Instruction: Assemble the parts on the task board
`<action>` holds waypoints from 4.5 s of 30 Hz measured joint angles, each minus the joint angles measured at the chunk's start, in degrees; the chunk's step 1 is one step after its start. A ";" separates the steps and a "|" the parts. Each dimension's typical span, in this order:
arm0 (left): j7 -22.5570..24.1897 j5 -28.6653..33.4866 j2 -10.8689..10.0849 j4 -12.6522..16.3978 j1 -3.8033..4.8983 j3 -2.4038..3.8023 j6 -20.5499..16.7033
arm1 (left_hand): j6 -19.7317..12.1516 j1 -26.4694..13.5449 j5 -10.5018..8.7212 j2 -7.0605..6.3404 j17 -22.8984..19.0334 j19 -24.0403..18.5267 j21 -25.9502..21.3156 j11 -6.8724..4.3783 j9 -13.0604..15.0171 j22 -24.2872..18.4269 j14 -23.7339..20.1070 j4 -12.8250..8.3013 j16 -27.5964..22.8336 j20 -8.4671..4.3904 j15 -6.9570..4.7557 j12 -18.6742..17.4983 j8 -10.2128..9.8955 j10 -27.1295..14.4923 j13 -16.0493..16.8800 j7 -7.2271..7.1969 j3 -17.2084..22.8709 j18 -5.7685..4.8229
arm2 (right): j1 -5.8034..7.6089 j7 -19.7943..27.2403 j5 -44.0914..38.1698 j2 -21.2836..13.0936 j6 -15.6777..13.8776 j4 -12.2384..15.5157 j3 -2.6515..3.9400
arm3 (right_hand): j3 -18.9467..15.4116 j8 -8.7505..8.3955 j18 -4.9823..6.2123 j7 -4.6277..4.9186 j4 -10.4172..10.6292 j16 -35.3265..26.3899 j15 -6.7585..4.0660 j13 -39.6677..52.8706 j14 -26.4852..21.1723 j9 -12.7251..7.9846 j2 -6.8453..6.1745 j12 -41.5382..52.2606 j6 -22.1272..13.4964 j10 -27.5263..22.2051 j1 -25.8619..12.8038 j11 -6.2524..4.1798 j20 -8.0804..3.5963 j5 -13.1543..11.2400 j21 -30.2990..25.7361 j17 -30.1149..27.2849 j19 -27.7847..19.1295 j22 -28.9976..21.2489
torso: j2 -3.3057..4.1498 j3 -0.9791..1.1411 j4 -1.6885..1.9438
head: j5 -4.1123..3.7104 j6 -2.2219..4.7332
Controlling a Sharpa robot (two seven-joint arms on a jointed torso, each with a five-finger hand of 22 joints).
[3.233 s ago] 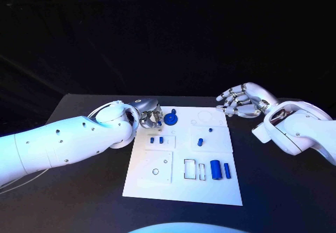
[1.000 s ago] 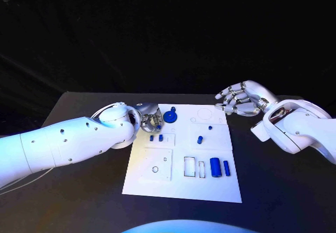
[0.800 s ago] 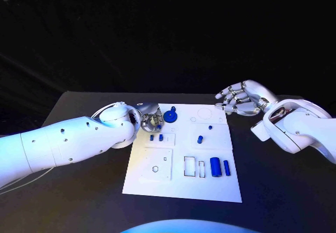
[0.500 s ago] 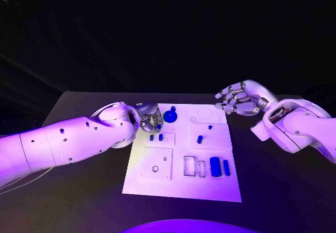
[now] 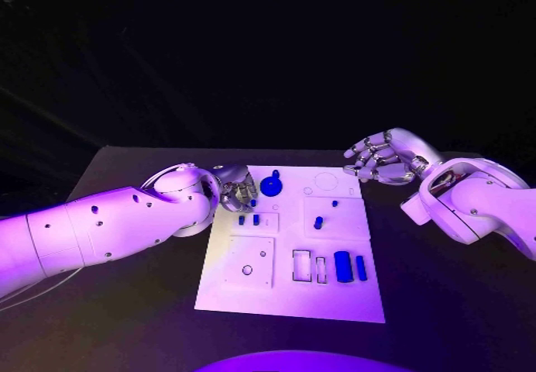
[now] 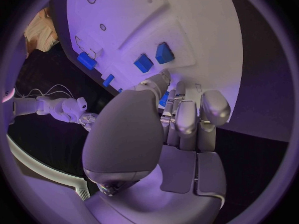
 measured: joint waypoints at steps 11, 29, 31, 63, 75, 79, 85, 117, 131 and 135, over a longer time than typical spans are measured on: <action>0.45 2.74 -2.31 -0.59 0.43 0.11 -0.93 | -0.90 -0.46 0.00 -0.46 -6.16 -3.50 -4.36 0.87 -1.31 -5.00 -2.77 -0.55 -3.74 0.62 1.31 -0.32 0.41 -3.43 -0.58 1.27 -0.60 0.01 | -0.02 -3.77 -4.46 0.70 3.98 -2.16 0.00 | 4.55 0.16 0.00 -1.45 -2.03 2.64 -2.76 -9.78 13.33 -0.68 0.16 -12.22 4.04 6.00 4.11 -2.02 -3.31 -1.81 5.47 2.67 10.27 2.51 | -0.01 -0.03 -0.07 | -0.45 0.49; 14.55 46.07 -9.85 -2.90 4.84 -0.63 -2.05 | 4.71 -0.66 0.00 3.12 -26.12 -14.60 -20.98 1.09 -1.92 -22.50 -13.91 -0.98 -17.56 0.89 1.40 4.47 3.04 -2.59 0.56 2.58 -3.83 3.92 | -2.04 -14.94 -37.12 4.08 12.88 -2.14 -0.21 | 12.28 -7.23 -2.24 -3.38 -4.20 41.16 -4.31 -15.92 17.22 -3.27 -3.05 -30.06 12.83 16.60 3.57 -3.30 -5.03 -2.83 35.72 37.50 20.25 27.81 | 0.05 -0.03 -0.05 | -4.53 1.86; 16.46 51.91 -10.12 -2.57 4.85 -0.81 -2.05 | 4.71 -0.66 0.00 3.11 -26.59 -14.60 -21.55 0.98 -1.98 -22.90 -13.91 -1.04 -18.06 0.89 1.40 4.78 3.04 -2.89 0.58 2.58 -3.89 3.95 | -2.57 -15.65 -39.58 4.71 12.88 -2.18 -0.27 | 12.58 -7.80 -2.25 -3.27 -4.22 43.09 -4.31 -16.12 17.21 -3.44 -3.24 -30.88 12.71 16.57 3.38 -3.27 -4.83 -3.05 38.23 39.36 21.01 29.78 | 0.08 -0.03 -0.05 | -4.53 1.92; 28.73 79.60 -12.36 2.72 4.92 -1.13 -1.35 | 4.71 -0.43 0.00 3.79 -27.81 -14.60 -22.95 0.98 -2.30 -23.95 -14.31 -1.67 -18.69 0.89 1.40 6.34 3.04 -2.89 1.01 2.58 -4.52 3.97 | -5.16 -18.43 -49.39 10.04 13.82 -4.61 -0.37 | 16.91 -9.81 -3.11 -2.49 -5.54 48.00 -3.88 -16.71 17.20 -3.72 -3.84 -33.76 13.57 16.92 2.78 -2.56 -4.41 -3.01 44.86 43.53 21.42 36.21 | 0.12 -0.10 -0.04 | -4.43 1.32; 28.80 79.53 -12.46 2.92 4.92 -1.13 -1.26 | 4.70 -0.21 0.00 4.01 -28.03 -14.60 -23.17 0.98 -2.46 -24.12 -14.31 -2.04 -18.92 0.89 1.40 6.34 3.04 -2.89 1.06 2.58 -4.46 3.97 | -5.35 -18.61 -49.73 10.40 14.50 -4.86 -0.15 | 19.23 -9.81 -3.11 -3.16 -7.07 49.62 -3.88 -16.64 17.20 -3.19 -3.85 -34.41 15.48 18.72 2.77 -3.16 -4.52 -3.49 47.79 44.85 21.92 38.59 | 0.12 -0.04 -0.09 | -4.23 0.90; 28.75 79.36 -12.46 2.93 4.92 -1.13 -1.25 | 4.50 -0.21 0.00 4.01 -28.03 -14.60 -23.17 1.00 -2.46 -24.12 -14.31 -2.18 -18.92 0.89 1.40 6.52 3.04 -3.13 1.06 2.78 -4.59 3.97 | -5.36 -18.73 -49.81 10.42 14.75 -4.81 -0.10 | 20.17 -9.81 -3.11 -3.31 -8.00 49.88 -3.88 -16.47 17.20 -3.06 -3.83 -34.57 16.27 19.26 2.79 -3.28 -4.73 -3.60 48.45 44.97 22.12 39.27 | 0.11 -0.05 -0.08 | -4.21 0.75; 28.67 79.14 -12.47 2.94 4.92 -1.13 -1.26 | 4.49 -0.21 0.00 4.01 -28.14 -14.60 -23.16 0.98 -2.51 -24.19 -14.31 -2.20 -18.92 0.89 1.40 6.58 3.04 -3.30 1.05 2.79 -4.62 3.97 | -5.47 -18.92 -49.88 10.27 14.50 -4.62 -0.12 | 22.57 -9.59 -3.74 -3.42 -9.56 50.28 -3.88 -16.32 17.20 -2.77 -2.76 -34.45 17.19 19.78 3.21 -2.78 -4.93 -4.81 49.61 44.97 22.33 40.35 | 0.08 -0.07 -0.06 | -4.21 0.69; 27.58 78.46 -11.96 2.13 4.92 -1.14 -1.04 | 3.76 0.10 0.00 4.32 -28.79 -14.60 -24.08 1.59 -2.93 -24.64 -14.70 -2.80 -19.38 0.89 1.80 6.87 2.80 -4.72 1.08 3.50 -4.96 3.92 | -4.50 -19.67 -48.85 4.20 8.09 7.22 0.77 | 23.79 -10.17 -3.64 -3.58 -10.53 50.49 -3.89 -15.65 17.21 -2.16 -2.71 -35.51 17.99 21.57 0.55 -3.67 -4.93 -7.69 50.48 44.94 22.32 40.55 | -0.01 -0.10 -0.18 | -3.71 1.08; 27.51 78.37 -10.70 2.03 4.90 -1.15 -0.87 | 3.56 0.10 0.00 4.32 -28.80 -14.60 -24.08 1.60 -2.98 -24.64 -14.70 -2.80 -19.38 0.89 1.80 6.86 2.80 -4.73 1.08 3.70 -4.96 3.91 | -5.67 -19.39 -47.71 11.70 7.39 10.87 0.52 | 23.79 -9.99 -3.62 -3.60 -10.53 50.72 -3.89 -15.66 17.21 -2.15 -2.72 -35.54 17.96 21.57 0.55 -3.65 -4.93 -7.92 50.47 44.93 22.32 40.55 | 0.05 -0.24 -0.01 | -0.11 0.64; 27.51 78.36 -10.24 2.03 4.90 -1.22 -0.86 | 3.56 0.10 0.00 4.32 -28.86 -14.60 -24.08 1.60 -2.97 -24.70 -14.70 -2.80 -19.38 0.89 1.80 6.87 2.80 -4.73 1.07 3.70 -4.96 3.91 | -7.21 -18.91 -47.32 13.91 7.40 10.02 0.26 | 23.79 -10.00 -3.62 -3.60 -10.53 50.71 -3.89 -15.66 17.20 -2.13 -2.82 -35.74 17.95 21.62 0.45 -3.59 -4.93 -7.93 50.48 44.93 22.32 40.54 | 0.09 -0.25 0.01 | 1.51 0.14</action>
